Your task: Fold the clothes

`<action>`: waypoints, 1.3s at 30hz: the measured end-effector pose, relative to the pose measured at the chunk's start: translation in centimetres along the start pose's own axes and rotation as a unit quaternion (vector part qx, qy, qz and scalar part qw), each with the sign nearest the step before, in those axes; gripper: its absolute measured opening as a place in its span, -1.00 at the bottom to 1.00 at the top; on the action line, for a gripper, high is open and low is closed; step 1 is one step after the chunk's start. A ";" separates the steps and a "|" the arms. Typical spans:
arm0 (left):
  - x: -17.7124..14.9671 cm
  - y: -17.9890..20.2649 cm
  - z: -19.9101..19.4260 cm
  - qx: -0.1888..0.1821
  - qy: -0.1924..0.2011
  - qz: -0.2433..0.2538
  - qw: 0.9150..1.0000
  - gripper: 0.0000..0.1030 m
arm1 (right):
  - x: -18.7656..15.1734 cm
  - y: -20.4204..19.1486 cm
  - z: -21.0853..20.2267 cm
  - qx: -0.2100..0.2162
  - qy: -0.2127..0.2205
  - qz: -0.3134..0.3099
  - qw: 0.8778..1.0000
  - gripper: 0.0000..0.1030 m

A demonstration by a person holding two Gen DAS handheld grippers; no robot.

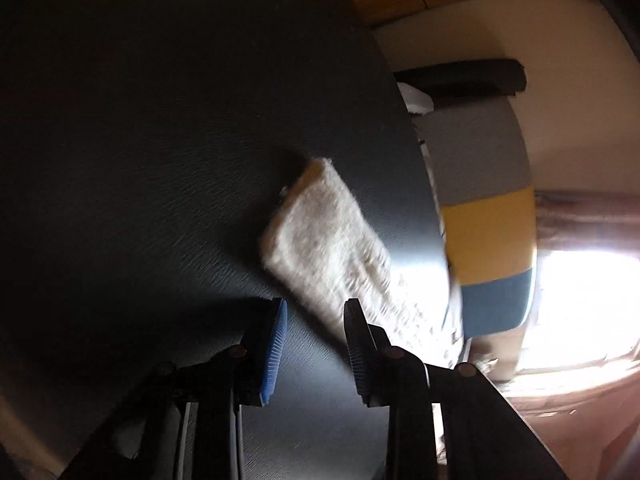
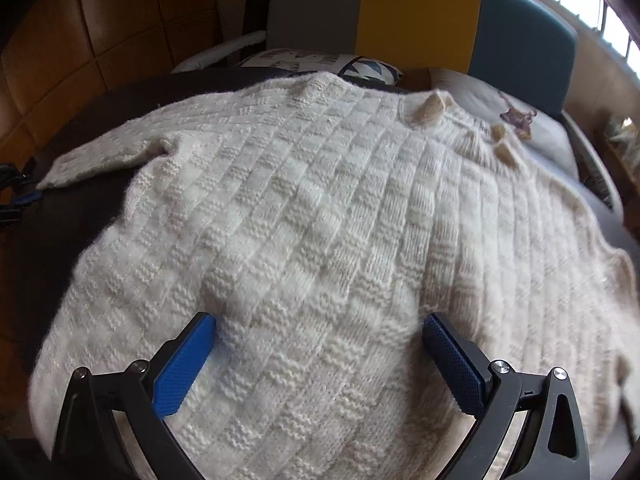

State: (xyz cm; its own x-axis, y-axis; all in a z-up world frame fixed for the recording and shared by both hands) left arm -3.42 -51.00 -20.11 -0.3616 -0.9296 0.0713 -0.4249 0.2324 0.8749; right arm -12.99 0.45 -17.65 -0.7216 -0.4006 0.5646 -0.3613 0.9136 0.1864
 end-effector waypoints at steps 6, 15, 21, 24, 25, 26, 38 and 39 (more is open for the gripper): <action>2.0 -0.3 1.5 -0.024 0.013 -0.038 0.999 -0.43 | 5.3 -3.2 0.3 0.009 0.014 -0.029 0.999 1.00; 2.3 1.6 0.6 0.051 0.101 0.032 0.993 -0.90 | 11.5 -7.6 5.8 0.006 -0.011 -0.042 0.999 1.00; 0.3 2.7 1.6 0.162 0.084 0.131 0.974 -0.90 | 11.6 -8.0 7.9 0.004 -0.016 -0.016 1.000 1.00; 0.3 2.5 1.3 0.153 0.089 0.124 0.976 -0.88 | 11.4 -7.6 7.9 0.010 -0.017 -0.006 1.000 1.00; 0.5 2.7 1.3 0.153 0.088 0.116 0.977 -0.87 | 11.3 -7.3 7.4 0.014 -0.016 -0.003 1.000 1.00; 0.6 2.8 1.3 0.153 0.086 0.108 0.979 -0.87 | 11.2 -7.0 7.0 0.019 -0.016 -0.001 1.000 1.00; -7.5 8.8 -0.3 -0.002 -0.016 0.139 0.990 -0.65 | 7.6 -2.9 0.8 0.063 -0.015 0.023 0.998 1.00; -10.0 9.6 0.3 -0.025 -0.057 0.161 0.985 -0.63 | 6.2 -2.3 0.0 0.062 -0.018 0.023 0.998 1.00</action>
State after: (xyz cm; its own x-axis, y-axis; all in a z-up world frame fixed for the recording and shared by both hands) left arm -4.11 -39.37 -12.62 -0.5630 -0.7715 0.2965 -0.2327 0.4922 0.8388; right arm -16.61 -4.13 -14.55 -0.7595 -0.3628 0.5400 -0.3954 0.9166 0.0596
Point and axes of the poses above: each gripper's, at about its wrist camera, not at the fingertips, and z roughly the way its jaws point, y to its right, x to its top, the point moved 4 cm from there along z, roughly the way its jaws point, and after that the axes turned 11 degrees about -x, right-handed, at the moved point
